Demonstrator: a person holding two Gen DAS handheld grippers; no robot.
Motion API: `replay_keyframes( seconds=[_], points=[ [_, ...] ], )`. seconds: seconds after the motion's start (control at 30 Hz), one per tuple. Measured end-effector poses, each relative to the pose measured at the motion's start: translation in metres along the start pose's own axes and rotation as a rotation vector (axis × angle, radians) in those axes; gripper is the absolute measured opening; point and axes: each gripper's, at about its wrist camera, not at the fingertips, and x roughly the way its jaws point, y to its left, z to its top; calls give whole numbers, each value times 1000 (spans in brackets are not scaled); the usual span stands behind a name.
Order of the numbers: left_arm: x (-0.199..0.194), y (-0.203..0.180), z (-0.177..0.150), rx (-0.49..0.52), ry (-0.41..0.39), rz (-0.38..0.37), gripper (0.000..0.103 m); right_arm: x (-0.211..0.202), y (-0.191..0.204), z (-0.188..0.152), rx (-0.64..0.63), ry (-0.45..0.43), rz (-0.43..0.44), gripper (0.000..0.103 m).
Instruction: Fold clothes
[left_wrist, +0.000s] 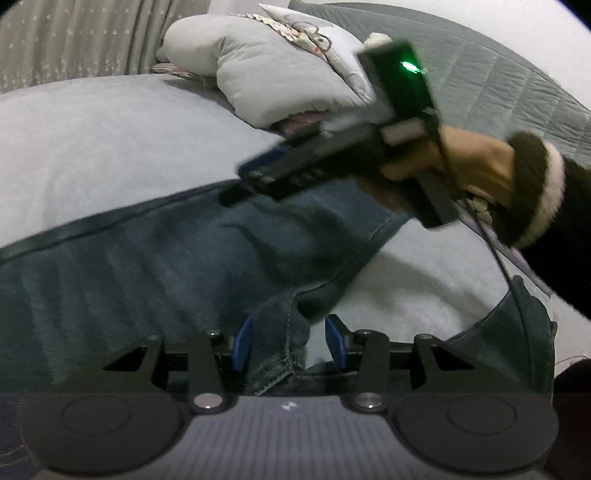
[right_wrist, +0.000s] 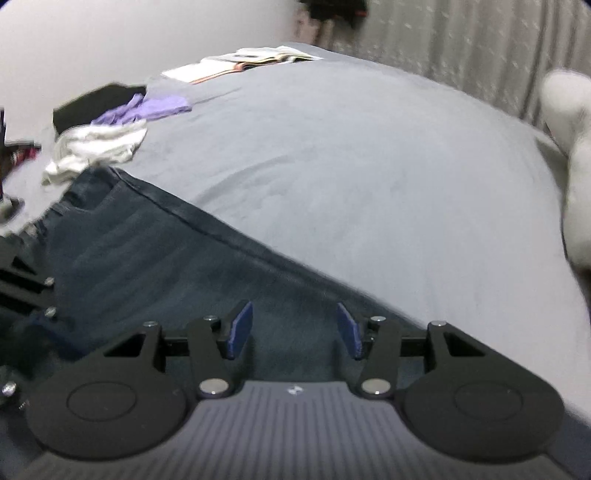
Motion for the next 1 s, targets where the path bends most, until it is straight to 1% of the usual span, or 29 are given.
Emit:
replay_keyframes(
  seconds=[0.07, 0.1, 0.17, 0.2, 0.27, 0.3, 0.33, 0.37, 0.4, 0.43, 0.5, 0.53, 0.57, 0.63, 0.7, 0.77, 0.8, 0.83, 0.87, 0.9, 0.93, 0.97, 1.0],
  points=[
    [7, -1, -5, 4, 1, -9, 47, 14, -5, 6, -52, -14, 11, 53],
    [10, -1, -7, 5, 1, -13, 48, 24, -7, 10, -71, -7, 14, 53],
    [15, -4, -6, 11, -3, -19, 54, 39, -11, 14, -94, 16, 18, 53],
    [17, -6, -6, 20, -6, -20, 55, 44, -12, 15, -101, 28, 22, 52],
    [18, -10, -7, 37, -12, -19, 58, 56, -18, 16, -98, 76, 93, 39],
    [19, -11, -6, 40, -15, -19, 58, 58, -19, 17, -89, 85, 125, 27],
    [19, -12, -5, 42, -24, -21, 58, 55, -16, 17, -107, 74, 128, 17],
    [17, -11, -4, 40, -38, -23, 55, 52, -12, 16, -131, 59, 125, 10],
    [14, -8, -4, 32, -68, -28, 54, 47, -7, 16, -168, 36, 108, 7],
    [12, -5, -3, 14, -101, -38, 50, 44, -5, 15, -181, 21, 97, 6],
    [10, 0, -4, -17, -112, -54, 50, 33, -8, 19, -168, -45, 71, 5],
    [14, 3, -2, -43, -110, -63, 50, 30, -9, 22, -161, -57, 68, 5],
    [18, 5, -3, -60, -106, -69, 50, 32, -10, 24, -161, -53, 65, 5],
    [18, 5, -5, -55, -90, -65, 50, 36, -12, 28, -166, -38, 58, 6],
    [25, -1, -7, -18, -55, -43, 51, 53, -10, 26, -166, 13, 51, 6],
    [27, -9, -10, 30, -52, -18, 54, 63, -7, 18, -150, 13, 28, 12],
    [27, -12, -8, 46, -47, -8, 54, 64, -6, 16, -130, 0, 8, 17],
    [25, -13, -7, 49, -42, -3, 54, 62, -7, 15, -109, -8, -4, 29],
    [21, -12, -4, 33, -33, -4, 54, 59, -8, 14, -89, -15, -14, 35],
    [13, -8, 0, 8, -30, 2, 54, 52, -11, 13, -55, -26, -31, 45],
    [4, -3, 2, -14, -39, 16, 54, 44, -15, 11, -19, -38, -50, 48],
    [-5, 2, 5, -35, -48, 30, 55, 29, -24, 7, 35, -58, -85, 49],
    [-15, 8, 6, -47, -61, 70, 56, 19, -31, 2, 74, -65, -110, 51]
  ],
)
